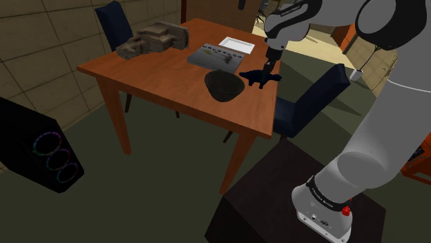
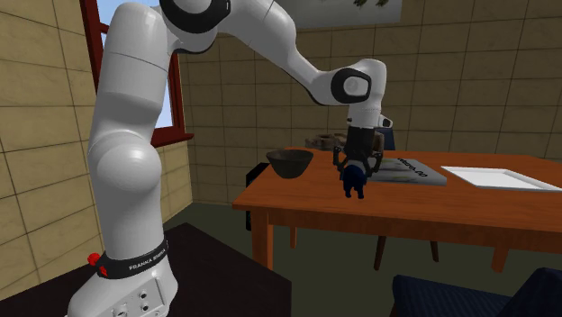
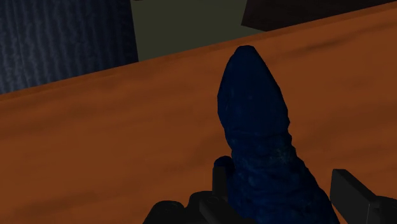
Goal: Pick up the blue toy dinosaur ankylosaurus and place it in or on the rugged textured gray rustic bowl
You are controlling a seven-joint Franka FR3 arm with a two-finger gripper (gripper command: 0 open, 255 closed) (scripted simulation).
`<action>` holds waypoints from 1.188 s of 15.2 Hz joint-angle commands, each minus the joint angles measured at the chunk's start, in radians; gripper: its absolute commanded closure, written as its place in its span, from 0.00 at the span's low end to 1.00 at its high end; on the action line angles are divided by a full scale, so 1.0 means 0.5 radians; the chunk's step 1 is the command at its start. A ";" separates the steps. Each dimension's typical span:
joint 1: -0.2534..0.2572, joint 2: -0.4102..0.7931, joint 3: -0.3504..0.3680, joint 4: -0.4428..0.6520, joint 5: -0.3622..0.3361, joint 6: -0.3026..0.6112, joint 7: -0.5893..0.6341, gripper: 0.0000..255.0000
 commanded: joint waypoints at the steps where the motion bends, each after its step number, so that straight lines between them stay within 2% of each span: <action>1: 0.001 0.001 0.001 -0.001 0.001 0.001 0.000 1.00; 5: 0.001 0.001 0.001 0.001 0.001 -0.001 0.000 1.00; 18: 0.010 -0.114 -0.014 0.210 -0.054 -0.316 0.041 1.00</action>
